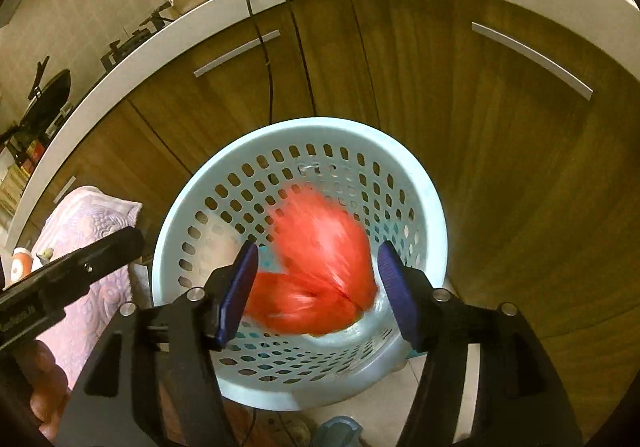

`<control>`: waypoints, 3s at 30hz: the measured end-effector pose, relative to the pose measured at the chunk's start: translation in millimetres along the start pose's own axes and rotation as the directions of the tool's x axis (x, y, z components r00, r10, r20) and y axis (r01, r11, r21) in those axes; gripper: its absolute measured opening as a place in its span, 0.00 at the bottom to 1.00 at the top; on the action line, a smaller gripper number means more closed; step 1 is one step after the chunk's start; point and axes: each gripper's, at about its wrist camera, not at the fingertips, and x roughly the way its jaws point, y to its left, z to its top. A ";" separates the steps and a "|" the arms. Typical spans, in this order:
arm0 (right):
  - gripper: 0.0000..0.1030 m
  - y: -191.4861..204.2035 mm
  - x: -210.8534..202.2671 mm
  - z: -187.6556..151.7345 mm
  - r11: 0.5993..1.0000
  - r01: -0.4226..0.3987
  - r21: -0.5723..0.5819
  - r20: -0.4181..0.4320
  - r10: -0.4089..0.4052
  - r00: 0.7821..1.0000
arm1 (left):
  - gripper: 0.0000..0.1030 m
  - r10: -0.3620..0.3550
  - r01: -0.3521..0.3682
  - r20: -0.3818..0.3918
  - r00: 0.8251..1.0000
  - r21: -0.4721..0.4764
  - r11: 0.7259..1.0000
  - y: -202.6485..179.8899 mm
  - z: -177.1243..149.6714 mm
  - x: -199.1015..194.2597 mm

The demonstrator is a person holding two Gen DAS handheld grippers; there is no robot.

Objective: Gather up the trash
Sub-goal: 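Carry red bag and panda cup over the blue basket and open both tools, then grasp the orange paper cup with the left tool, then grasp the white milk carton with the right tool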

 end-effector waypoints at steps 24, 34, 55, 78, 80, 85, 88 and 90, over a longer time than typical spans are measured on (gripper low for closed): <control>0.57 133.3 -60.9 -10.3 0.950 -0.146 -0.275 0.103 0.180 0.978 | 0.39 0.148 -0.102 0.255 0.956 -0.184 0.978 75.2 -33.7 -154.6; 0.57 229.9 -61.6 -33.7 0.877 -0.219 -0.429 0.072 0.274 0.959 | 0.42 0.392 -0.273 0.324 0.861 -0.356 0.894 148.9 -73.5 -244.8; 0.57 325.8 8.9 -67.0 0.806 -0.296 -0.513 -0.018 0.334 0.942 | 0.47 0.490 -0.294 0.232 0.840 -0.564 0.772 279.1 -110.2 -254.9; 0.57 353.6 37.0 -66.6 0.751 -0.412 -0.516 -0.182 0.374 0.909 | 0.43 0.477 -0.234 0.337 0.812 -0.560 0.795 277.8 -123.5 -257.9; 0.58 357.9 32.2 -72.2 0.733 -0.411 -0.542 -0.189 0.371 0.909 | 0.43 0.478 -0.223 0.349 0.806 -0.569 0.792 280.1 -126.3 -263.3; 0.58 367.2 22.1 -92.8 0.664 -0.517 -0.539 -0.320 0.406 0.856 | 0.44 0.496 -0.216 0.366 0.787 -0.590 0.778 283.5 -129.0 -273.0; 0.58 375.0 9.7 -104.7 0.637 -0.488 -0.597 -0.288 0.397 0.871 | 0.44 0.533 -0.245 0.369 0.761 -0.598 0.763 282.3 -130.4 -278.7; 0.62 380.3 7.1 -110.3 0.624 -0.455 -0.635 -0.265 0.377 0.887 | 0.45 0.540 -0.246 0.372 0.755 -0.602 0.760 283.1 -131.0 -281.3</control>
